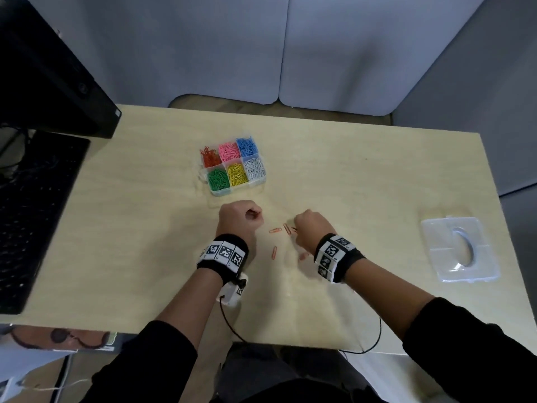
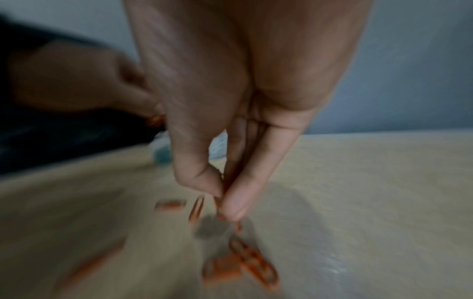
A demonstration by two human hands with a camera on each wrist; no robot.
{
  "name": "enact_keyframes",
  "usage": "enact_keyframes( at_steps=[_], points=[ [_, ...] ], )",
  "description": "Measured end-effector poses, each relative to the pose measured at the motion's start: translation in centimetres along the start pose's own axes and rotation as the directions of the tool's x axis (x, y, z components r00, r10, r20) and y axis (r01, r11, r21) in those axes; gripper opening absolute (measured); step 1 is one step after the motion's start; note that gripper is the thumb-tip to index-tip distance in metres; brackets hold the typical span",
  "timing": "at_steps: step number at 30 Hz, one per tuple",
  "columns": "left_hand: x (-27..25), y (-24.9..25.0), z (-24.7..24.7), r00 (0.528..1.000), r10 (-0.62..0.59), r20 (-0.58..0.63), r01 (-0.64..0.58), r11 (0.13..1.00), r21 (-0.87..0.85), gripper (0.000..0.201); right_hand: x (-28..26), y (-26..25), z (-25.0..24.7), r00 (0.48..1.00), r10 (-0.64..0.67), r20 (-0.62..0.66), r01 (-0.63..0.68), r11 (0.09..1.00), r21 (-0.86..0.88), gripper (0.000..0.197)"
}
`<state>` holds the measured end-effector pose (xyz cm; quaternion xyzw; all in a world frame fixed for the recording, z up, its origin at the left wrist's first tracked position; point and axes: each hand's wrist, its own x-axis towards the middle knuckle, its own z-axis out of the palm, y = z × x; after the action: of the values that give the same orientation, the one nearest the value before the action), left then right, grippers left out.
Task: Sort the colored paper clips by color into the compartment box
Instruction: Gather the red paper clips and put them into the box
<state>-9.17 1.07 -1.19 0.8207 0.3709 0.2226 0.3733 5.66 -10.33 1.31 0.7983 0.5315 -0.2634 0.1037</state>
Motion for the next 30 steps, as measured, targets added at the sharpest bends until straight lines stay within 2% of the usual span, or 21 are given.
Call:
enact_keyframes(
  at_steps=[2,4,7,8,10,14,16,19,24,26,28,29,30],
  points=[
    [2.4,-0.3,-2.5,0.996,0.038,-0.085,-0.039,0.999,-0.014,0.010,1.0,1.5,-0.5,0.993,0.119,-0.024,-0.110,0.965,0.237,0.012],
    [5.5,-1.1,-5.0,0.986,0.037,-0.162,-0.039,0.999,-0.011,0.008,1.6,2.9,-1.2,0.982,0.189,-0.009,-0.158,0.844,0.513,0.009],
    [10.3,-3.0,-7.6,0.980,-0.043,-0.193,0.038,0.999,-0.031,0.009,2.3,3.7,-2.7,0.961,0.263,0.079,-0.199,0.469,0.861,0.004],
    [11.7,-3.6,-8.1,0.980,-0.068,-0.186,0.064,0.998,-0.029,0.009,2.8,3.7,-3.4,0.958,0.274,0.089,-0.187,0.358,0.915,0.005],
    [13.7,-4.6,-8.4,0.981,-0.091,-0.169,0.093,0.996,0.009,0.008,4.1,3.3,-5.0,0.959,0.271,0.079,-0.140,0.210,0.968,0.009],
    [15.2,-6.1,-7.7,0.976,-0.199,-0.086,0.204,0.977,0.058,0.020,7.2,1.2,-8.9,0.971,0.239,0.004,-0.016,0.049,0.999,0.017],
    [15.1,-6.4,-7.3,0.967,-0.252,-0.049,0.254,0.966,0.050,0.031,9.0,-0.3,-10.6,0.976,0.217,-0.036,0.034,0.012,0.999,0.017],
    [14.9,-6.7,-7.4,0.961,-0.274,-0.046,0.273,0.962,-0.016,0.034,12.1,-3.5,-12.2,0.979,0.186,-0.080,0.063,0.093,0.994,0.018],
    [13.5,-8.5,-9.1,0.919,-0.323,-0.226,0.304,0.946,-0.117,0.021,17.3,-9.9,-12.9,0.966,0.210,-0.148,0.072,0.332,0.941,0.011],
    [12.5,-9.2,-9.9,0.910,-0.321,-0.264,0.296,0.946,-0.132,0.019,19.5,-11.2,-12.9,0.967,0.188,-0.172,0.057,0.497,0.866,0.011],
    [11.4,-9.6,-10.4,0.915,-0.312,-0.257,0.286,0.949,-0.132,0.020,21.1,-11.7,-12.7,0.980,0.114,-0.161,0.020,0.756,0.654,0.021],
    [10.8,-9.7,-10.5,0.921,-0.302,-0.245,0.279,0.952,-0.125,0.021,21.6,-12.0,-12.6,0.983,0.086,-0.164,0.013,0.850,0.527,0.027],
    [10.2,-9.7,-10.6,0.931,-0.287,-0.227,0.268,0.957,-0.111,0.021,22.0,-12.2,-12.5,0.980,0.073,-0.185,0.018,0.895,0.446,0.030]
  ],
)
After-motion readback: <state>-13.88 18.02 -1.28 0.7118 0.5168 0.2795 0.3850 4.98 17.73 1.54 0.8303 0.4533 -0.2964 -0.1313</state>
